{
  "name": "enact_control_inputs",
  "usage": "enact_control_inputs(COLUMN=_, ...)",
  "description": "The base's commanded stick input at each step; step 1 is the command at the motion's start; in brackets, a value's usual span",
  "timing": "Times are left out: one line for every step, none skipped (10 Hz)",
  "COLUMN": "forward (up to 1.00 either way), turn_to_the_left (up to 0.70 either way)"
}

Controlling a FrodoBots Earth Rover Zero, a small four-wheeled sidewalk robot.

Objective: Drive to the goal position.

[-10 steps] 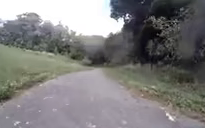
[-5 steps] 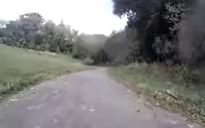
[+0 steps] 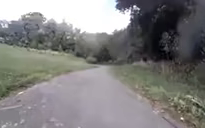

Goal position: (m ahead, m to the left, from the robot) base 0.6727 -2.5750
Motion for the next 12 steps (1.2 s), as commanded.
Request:
enact_control_inputs(forward=1.0, turn_to_the_left=0.0)
enact_control_inputs(forward=1.0, turn_to_the_left=0.0)
enact_control_inputs(forward=1.0, turn_to_the_left=0.0)
enact_control_inputs(forward=1.0, turn_to_the_left=0.0)
enact_control_inputs(forward=1.0, turn_to_the_left=0.0)
enact_control_inputs(forward=1.0, turn_to_the_left=0.0)
enact_control_inputs(forward=1.0, turn_to_the_left=0.0)
enact_control_inputs(forward=1.0, turn_to_the_left=0.0)
enact_control_inputs(forward=1.0, turn_to_the_left=0.0)
enact_control_inputs(forward=1.0, turn_to_the_left=0.0)
enact_control_inputs(forward=1.0, turn_to_the_left=0.0)
enact_control_inputs(forward=1.0, turn_to_the_left=0.0)
